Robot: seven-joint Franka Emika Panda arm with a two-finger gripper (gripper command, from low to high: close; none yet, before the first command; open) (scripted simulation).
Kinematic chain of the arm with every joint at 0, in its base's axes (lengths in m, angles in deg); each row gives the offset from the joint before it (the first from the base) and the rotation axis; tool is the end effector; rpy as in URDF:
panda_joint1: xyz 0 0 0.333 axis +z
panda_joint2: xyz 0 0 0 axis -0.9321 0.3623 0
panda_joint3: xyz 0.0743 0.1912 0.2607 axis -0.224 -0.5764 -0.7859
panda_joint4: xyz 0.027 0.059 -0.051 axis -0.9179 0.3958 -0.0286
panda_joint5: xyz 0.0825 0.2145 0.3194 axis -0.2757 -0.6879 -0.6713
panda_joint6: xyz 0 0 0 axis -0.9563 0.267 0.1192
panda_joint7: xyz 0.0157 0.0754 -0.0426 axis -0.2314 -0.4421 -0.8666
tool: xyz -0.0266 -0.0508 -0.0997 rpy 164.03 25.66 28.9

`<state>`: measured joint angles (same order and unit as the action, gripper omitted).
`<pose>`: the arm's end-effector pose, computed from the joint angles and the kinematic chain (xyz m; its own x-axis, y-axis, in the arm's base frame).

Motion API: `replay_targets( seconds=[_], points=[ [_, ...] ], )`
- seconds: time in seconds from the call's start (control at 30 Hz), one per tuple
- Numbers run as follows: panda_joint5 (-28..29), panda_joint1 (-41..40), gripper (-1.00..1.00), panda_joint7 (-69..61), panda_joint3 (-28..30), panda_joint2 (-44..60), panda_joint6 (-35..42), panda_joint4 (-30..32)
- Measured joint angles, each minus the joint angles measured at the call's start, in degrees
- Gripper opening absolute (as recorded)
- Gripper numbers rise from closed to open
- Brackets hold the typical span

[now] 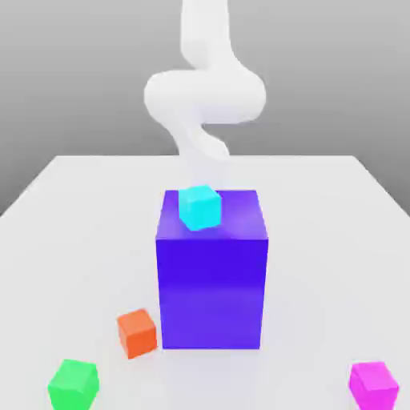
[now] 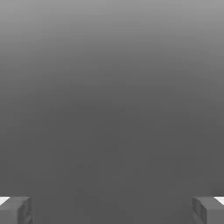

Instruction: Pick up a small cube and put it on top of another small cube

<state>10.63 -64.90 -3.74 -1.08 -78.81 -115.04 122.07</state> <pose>0.3754 0.0116 0.6875 0.5985 -0.6306 0.4941 -0.4399 -0.7741 -0.4552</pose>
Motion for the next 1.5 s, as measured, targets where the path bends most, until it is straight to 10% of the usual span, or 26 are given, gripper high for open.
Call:
replay_targets(
  seconds=[0.63,1.1,1.13,1.5],
  points=[
    [-8.4,19.9,0.0,-46.8,2.2,39.8,-11.3,-0.6],
    [0.3,24.2,0.0,-64.0,-1.1,67.8,-23.7,-2.1],
    [0.3,24.2,-1.0,-64.0,-1.1,69.7,-25.1,-2.5],
    [0.4,24.3,-1.0,-64.1,-1.0,63.1,-19.8,-1.0]
  ],
)
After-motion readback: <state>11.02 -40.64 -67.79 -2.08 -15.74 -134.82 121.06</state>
